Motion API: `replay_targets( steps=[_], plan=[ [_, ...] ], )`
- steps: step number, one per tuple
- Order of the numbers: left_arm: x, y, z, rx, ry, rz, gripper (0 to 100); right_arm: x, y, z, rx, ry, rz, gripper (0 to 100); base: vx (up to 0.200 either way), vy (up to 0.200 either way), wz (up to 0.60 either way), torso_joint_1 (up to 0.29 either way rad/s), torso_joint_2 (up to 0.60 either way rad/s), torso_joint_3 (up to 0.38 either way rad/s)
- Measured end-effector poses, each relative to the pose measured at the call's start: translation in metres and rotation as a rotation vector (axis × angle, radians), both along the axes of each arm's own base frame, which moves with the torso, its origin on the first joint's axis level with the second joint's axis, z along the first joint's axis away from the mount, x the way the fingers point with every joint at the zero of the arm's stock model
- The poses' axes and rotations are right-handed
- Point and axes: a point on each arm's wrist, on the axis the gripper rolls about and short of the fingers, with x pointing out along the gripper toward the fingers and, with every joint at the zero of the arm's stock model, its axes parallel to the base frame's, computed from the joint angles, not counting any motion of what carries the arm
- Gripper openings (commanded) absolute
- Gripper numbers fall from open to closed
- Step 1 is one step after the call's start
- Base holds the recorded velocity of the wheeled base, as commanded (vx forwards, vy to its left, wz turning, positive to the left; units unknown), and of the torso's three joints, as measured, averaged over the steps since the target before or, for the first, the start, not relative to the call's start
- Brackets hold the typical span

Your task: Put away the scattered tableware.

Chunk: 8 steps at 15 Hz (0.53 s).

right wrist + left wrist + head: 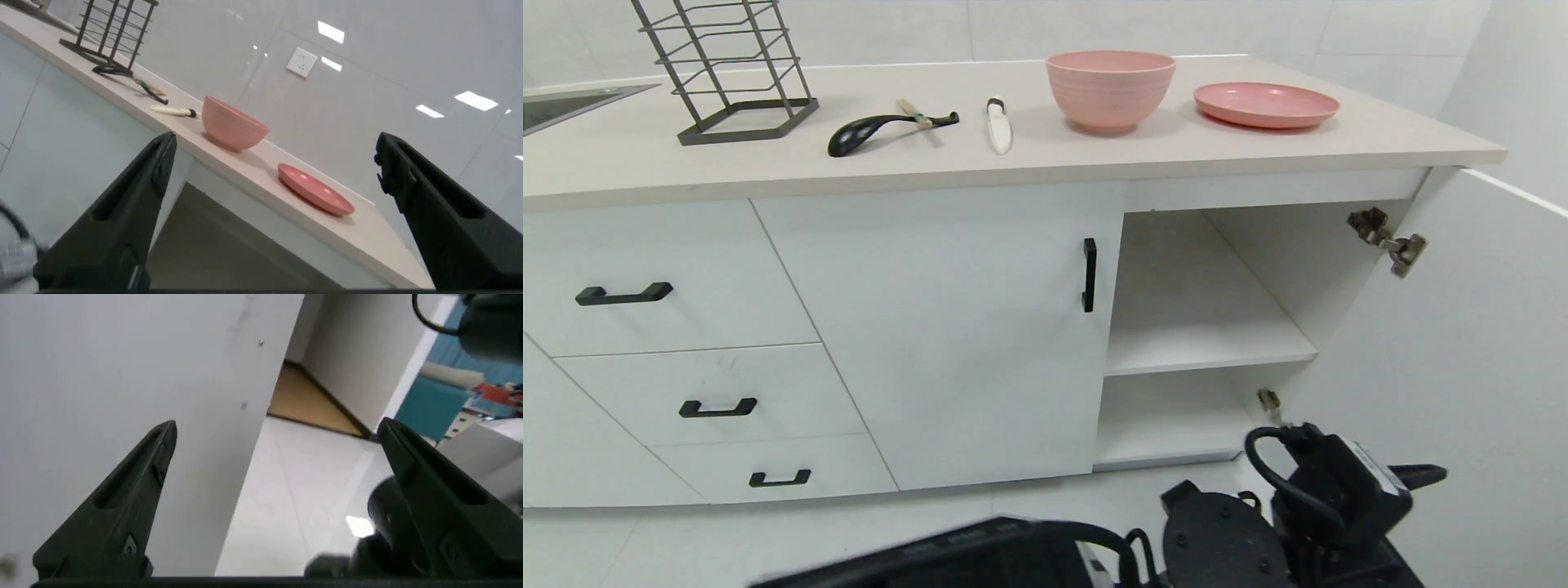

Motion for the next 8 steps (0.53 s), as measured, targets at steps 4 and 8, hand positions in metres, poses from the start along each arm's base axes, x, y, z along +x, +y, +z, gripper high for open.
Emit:
replay_targets(
  steps=[4,8],
  plan=[
    [0.010,0.109,0.043,0.104,0.003,0.144,100,0.001,0.000,-0.010,-0.002,0.027,-0.003,100,0.000,0.000,0.00,0.000,0.00,0.000],
    [0.013,0.229,0.092,0.062,-0.045,0.374,100,0.001,0.000,-0.027,-0.005,0.091,0.001,100,0.000,0.000,0.00,0.000,0.00,0.000]
  ],
)
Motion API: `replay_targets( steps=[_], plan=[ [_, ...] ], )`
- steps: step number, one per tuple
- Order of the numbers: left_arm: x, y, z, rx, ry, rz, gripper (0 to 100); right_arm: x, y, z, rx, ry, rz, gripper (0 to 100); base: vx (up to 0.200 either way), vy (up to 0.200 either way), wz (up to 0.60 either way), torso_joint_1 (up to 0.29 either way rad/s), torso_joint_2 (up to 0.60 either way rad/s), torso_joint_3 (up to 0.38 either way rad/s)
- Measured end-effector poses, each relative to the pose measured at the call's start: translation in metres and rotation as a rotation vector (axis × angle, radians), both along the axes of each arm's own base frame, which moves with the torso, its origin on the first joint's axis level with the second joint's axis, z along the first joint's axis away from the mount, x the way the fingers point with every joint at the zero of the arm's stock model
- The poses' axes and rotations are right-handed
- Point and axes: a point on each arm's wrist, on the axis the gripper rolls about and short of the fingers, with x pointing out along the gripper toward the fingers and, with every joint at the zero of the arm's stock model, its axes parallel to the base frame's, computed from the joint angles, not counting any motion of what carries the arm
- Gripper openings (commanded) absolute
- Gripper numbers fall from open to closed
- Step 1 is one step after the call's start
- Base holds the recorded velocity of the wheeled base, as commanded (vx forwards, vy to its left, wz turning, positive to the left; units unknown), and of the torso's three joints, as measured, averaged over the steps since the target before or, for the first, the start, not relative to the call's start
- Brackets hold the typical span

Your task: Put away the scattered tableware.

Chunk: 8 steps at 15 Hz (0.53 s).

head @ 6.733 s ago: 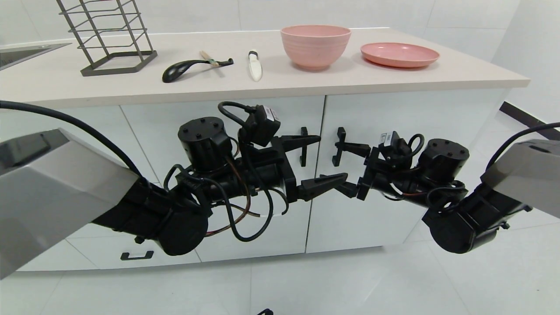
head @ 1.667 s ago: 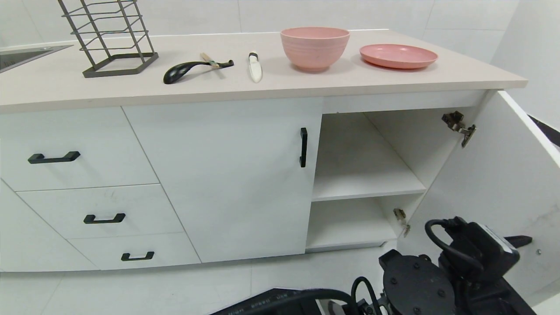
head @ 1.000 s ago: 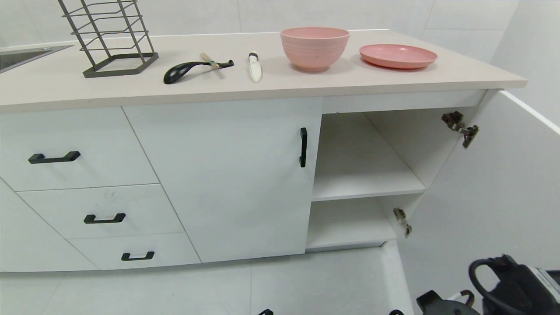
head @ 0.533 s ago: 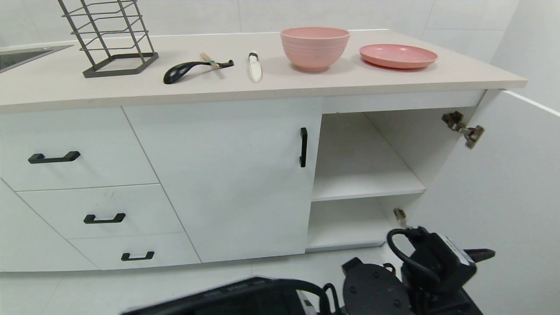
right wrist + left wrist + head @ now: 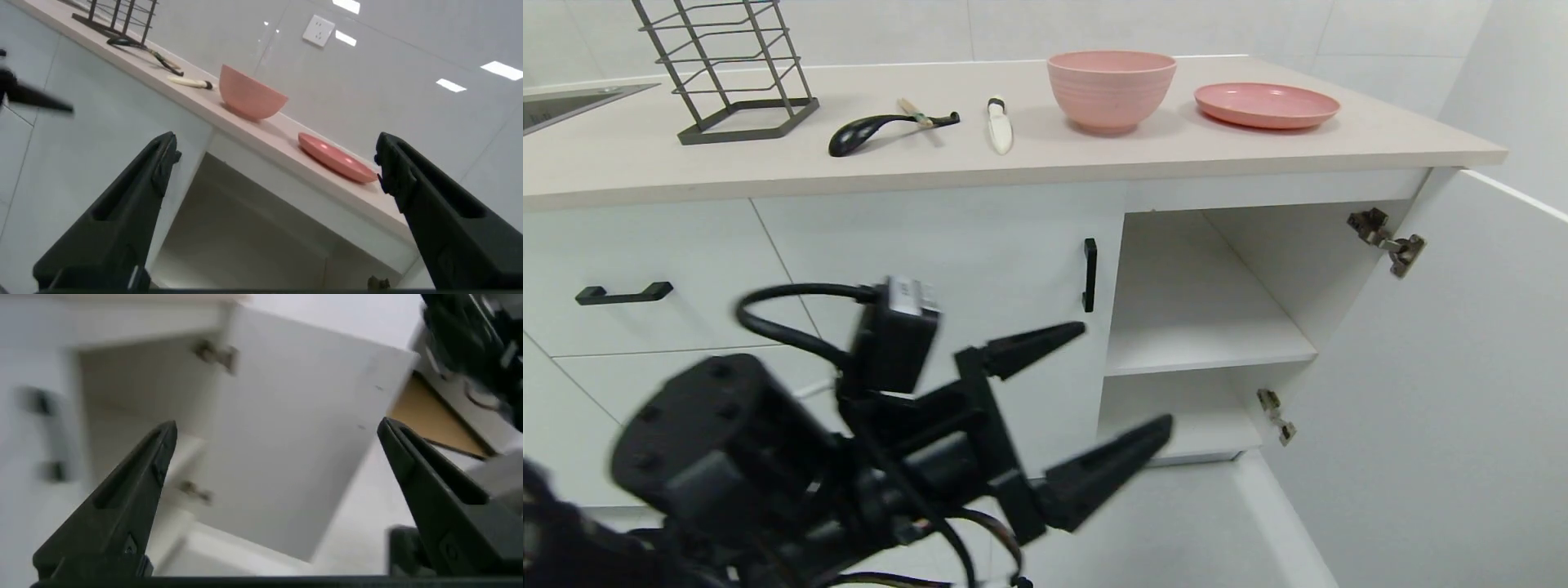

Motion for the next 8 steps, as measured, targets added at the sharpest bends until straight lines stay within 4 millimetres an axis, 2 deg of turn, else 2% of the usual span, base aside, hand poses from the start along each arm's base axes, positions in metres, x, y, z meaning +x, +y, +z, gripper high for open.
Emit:
replay_targets(
  steps=[2,4,6,8],
  plan=[
    [-0.011,0.060,0.021,-0.048,-0.071,0.141,100,-0.002,0.000,-0.006,0.000,0.016,0.000,100,0.000,0.000,0.00,0.000,0.00,0.000],
    [-0.035,0.110,0.033,-0.089,-0.151,0.266,100,-0.010,0.000,-0.015,0.001,0.032,0.000,100,0.000,0.000,0.00,0.000,0.00,0.000],
    [-0.065,0.143,0.037,-0.102,-0.201,0.365,100,-0.024,-0.001,-0.023,0.003,0.035,-0.002,100,0.000,0.000,0.00,0.000,0.00,0.000],
    [-0.095,0.165,0.034,-0.088,-0.218,0.447,100,-0.039,-0.001,-0.031,0.003,0.057,-0.006,100,0.000,0.000,0.00,0.000,0.00,0.000]
  ],
)
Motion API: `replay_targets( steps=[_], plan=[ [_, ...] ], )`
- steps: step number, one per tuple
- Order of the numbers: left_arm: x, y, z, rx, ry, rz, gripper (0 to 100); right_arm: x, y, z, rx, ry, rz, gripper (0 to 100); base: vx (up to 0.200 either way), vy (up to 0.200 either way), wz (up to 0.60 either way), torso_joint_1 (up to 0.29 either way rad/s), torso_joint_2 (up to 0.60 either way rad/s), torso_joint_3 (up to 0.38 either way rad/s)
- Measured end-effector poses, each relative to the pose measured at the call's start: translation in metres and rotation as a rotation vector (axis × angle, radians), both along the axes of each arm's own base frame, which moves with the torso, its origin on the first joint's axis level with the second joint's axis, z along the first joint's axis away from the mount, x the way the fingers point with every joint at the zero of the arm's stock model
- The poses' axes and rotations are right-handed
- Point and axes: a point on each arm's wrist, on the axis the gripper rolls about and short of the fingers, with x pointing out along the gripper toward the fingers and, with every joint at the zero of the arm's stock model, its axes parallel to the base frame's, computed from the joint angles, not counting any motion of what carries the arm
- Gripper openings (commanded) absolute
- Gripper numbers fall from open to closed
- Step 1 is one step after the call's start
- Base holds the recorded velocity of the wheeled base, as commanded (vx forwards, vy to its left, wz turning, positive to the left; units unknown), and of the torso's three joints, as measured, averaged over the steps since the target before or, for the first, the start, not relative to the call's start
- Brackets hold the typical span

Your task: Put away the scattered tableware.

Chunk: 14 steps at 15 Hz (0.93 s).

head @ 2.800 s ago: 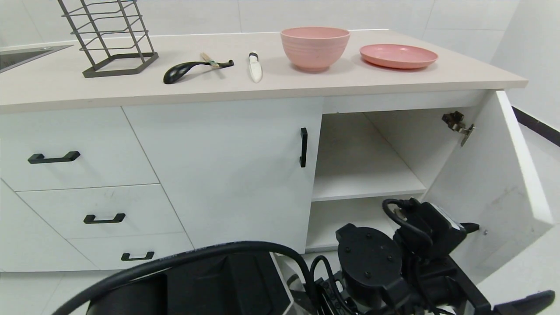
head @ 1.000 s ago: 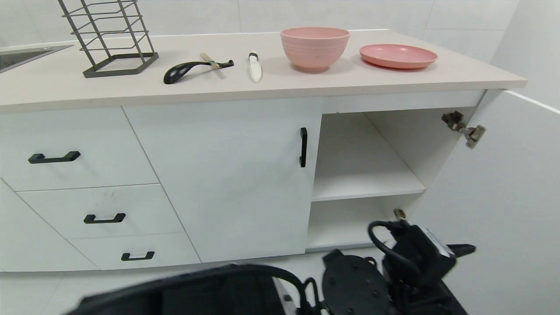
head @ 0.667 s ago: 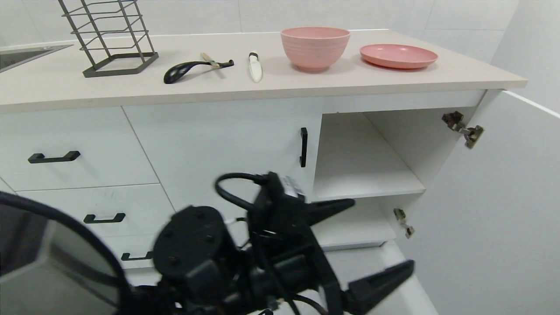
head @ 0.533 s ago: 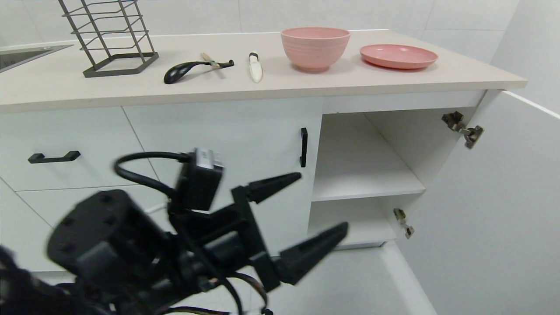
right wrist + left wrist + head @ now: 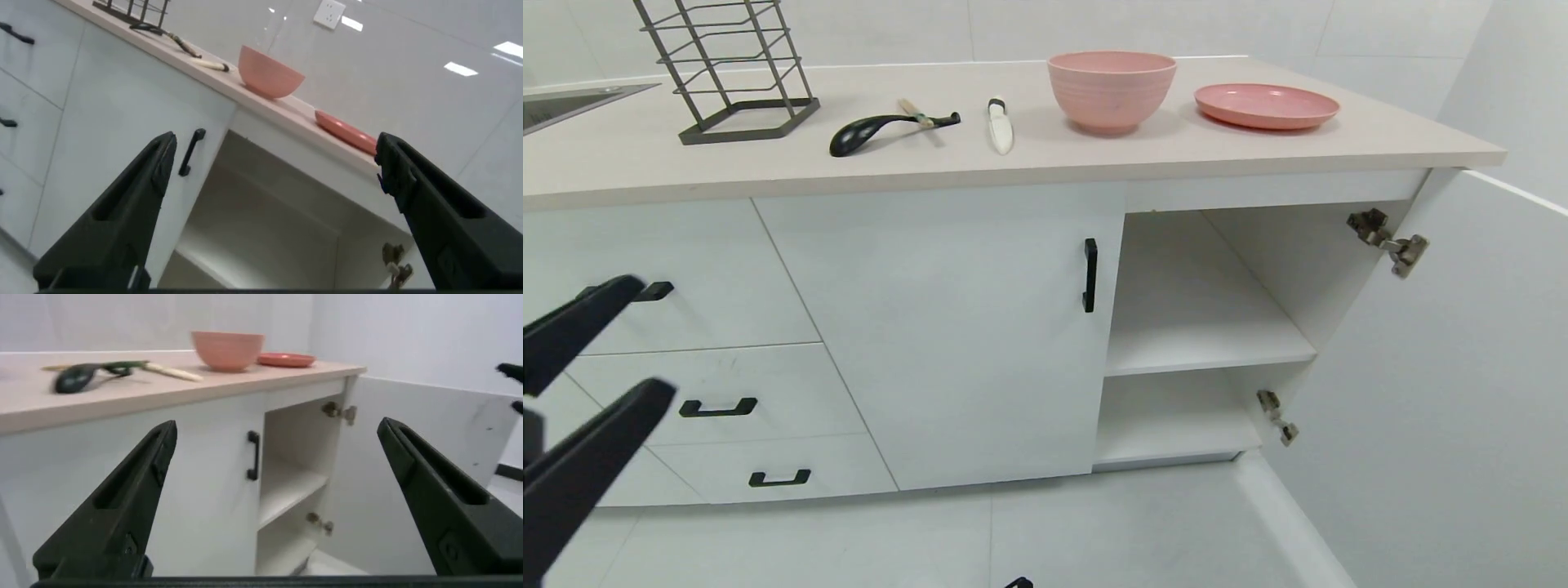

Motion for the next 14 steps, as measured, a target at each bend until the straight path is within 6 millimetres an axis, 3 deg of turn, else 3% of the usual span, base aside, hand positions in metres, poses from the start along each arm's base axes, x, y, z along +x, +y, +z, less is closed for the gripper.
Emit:
replay_targets(
  steps=[3,5,7,9,12,14],
  plan=[
    [-0.044,0.020,-0.018,0.046,0.066,0.091,100,-0.023,0.000,-0.019,0.001,0.069,-0.004,100,0.000,0.000,0.00,0.000,0.00,0.000],
    [-0.071,0.028,-0.043,0.105,0.199,0.125,100,-0.040,0.000,-0.039,0.006,0.174,-0.009,100,0.000,0.000,0.00,0.000,0.00,0.000],
    [-0.092,0.033,-0.048,0.087,0.153,0.211,100,-0.053,-0.001,-0.065,0.035,0.308,-0.062,100,0.000,0.000,0.00,0.000,0.00,0.000],
    [-0.098,0.032,-0.060,0.071,0.147,0.371,100,-0.059,-0.005,-0.083,0.134,0.371,-0.220,100,0.000,0.000,0.00,0.000,0.00,0.000],
    [-0.093,0.030,-0.104,0.121,0.314,0.467,100,-0.061,-0.008,-0.104,0.218,0.503,-0.350,100,0.000,0.000,0.00,0.000,0.00,0.000],
    [-0.094,0.032,-0.119,0.155,0.364,0.545,100,-0.061,-0.011,-0.107,0.272,0.513,-0.462,100,0.000,0.000,0.00,0.000,0.00,0.000]
  ],
)
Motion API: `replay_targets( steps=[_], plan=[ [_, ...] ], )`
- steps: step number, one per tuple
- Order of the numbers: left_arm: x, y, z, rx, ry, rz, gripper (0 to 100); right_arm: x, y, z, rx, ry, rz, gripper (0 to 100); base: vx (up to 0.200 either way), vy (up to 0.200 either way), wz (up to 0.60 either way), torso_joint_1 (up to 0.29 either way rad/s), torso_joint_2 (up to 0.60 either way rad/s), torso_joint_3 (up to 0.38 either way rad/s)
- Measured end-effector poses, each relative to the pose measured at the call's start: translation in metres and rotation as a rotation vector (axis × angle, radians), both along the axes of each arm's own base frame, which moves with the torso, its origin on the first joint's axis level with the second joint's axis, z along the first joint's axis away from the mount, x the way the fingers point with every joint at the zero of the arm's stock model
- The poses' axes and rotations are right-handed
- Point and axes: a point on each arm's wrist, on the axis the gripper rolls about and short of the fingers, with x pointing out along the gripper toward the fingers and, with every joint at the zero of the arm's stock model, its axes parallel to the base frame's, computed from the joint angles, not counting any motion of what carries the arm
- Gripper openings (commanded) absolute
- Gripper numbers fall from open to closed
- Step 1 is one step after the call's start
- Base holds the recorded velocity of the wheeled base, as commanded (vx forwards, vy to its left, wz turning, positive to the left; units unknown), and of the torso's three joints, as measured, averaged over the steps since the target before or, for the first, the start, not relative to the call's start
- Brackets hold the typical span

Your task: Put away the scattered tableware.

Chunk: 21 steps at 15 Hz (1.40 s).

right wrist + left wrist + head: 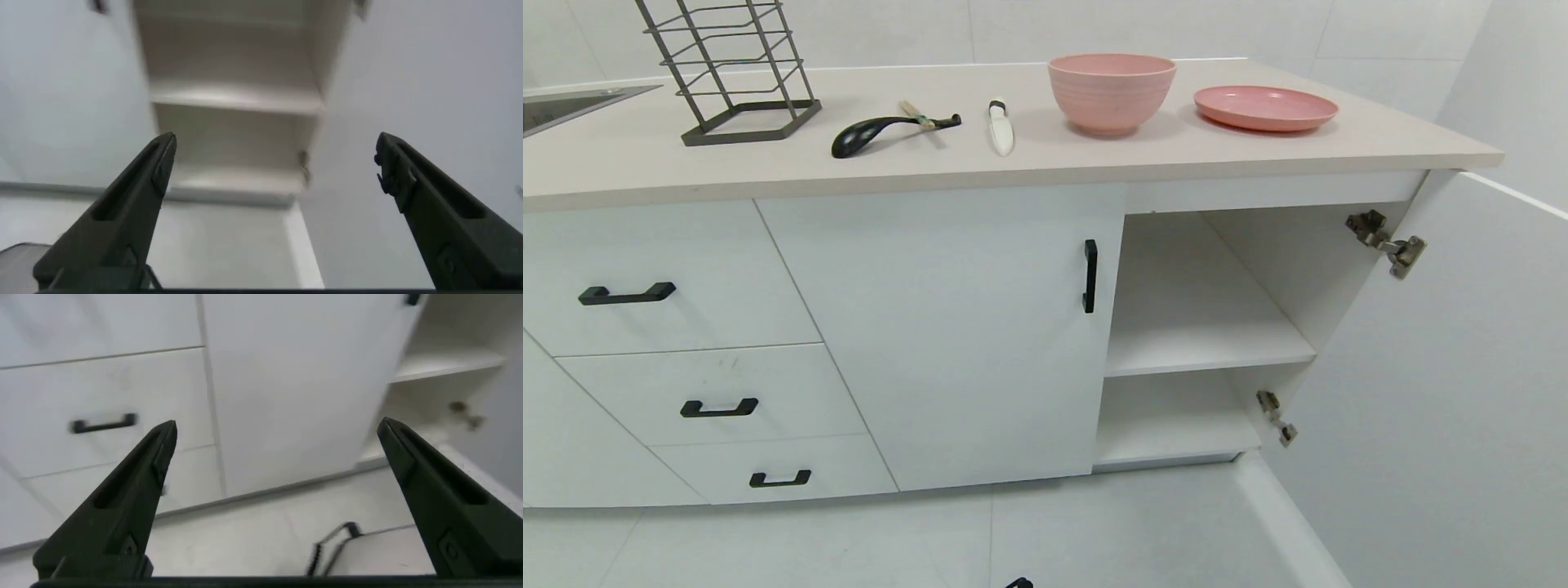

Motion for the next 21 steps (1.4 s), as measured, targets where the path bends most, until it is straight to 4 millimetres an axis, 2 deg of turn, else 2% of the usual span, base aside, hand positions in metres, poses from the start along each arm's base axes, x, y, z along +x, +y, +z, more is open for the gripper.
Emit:
replay_targets(
  steps=[3,11,17,19,21],
  plan=[
    [-0.0003,0.0045,-0.0079,0.055,0.017,0.202,100,-0.0003,-0.0022,-0.0038,0.060,0.031,-0.094,100,0.000,0.000,0.00,0.000,0.00,0.000],
    [-0.0004,0.0044,-0.0104,0.009,0.038,0.192,100,-0.0004,-0.0019,-0.0041,0.072,0.032,-0.081,100,0.000,0.000,0.00,0.000,0.00,0.000],
    [-0.0002,0.0046,-0.0109,0.003,0.040,0.203,100,-0.0004,-0.0019,-0.0042,0.073,0.032,-0.080,100,0.000,-0.200,0.00,0.003,0.00,-0.002],
    [-0.0002,0.0046,-0.0110,0.003,0.041,0.204,100,-0.0004,-0.0018,-0.0041,0.073,0.032,-0.080,100,0.000,0.000,0.00,0.000,0.00,0.000],
    [-0.0002,0.0047,-0.0108,0.003,0.039,0.208,100,-0.0004,-0.0019,-0.0043,0.073,0.034,-0.081,100,0.000,0.000,-0.60,-0.002,0.00,0.005]
  ],
)
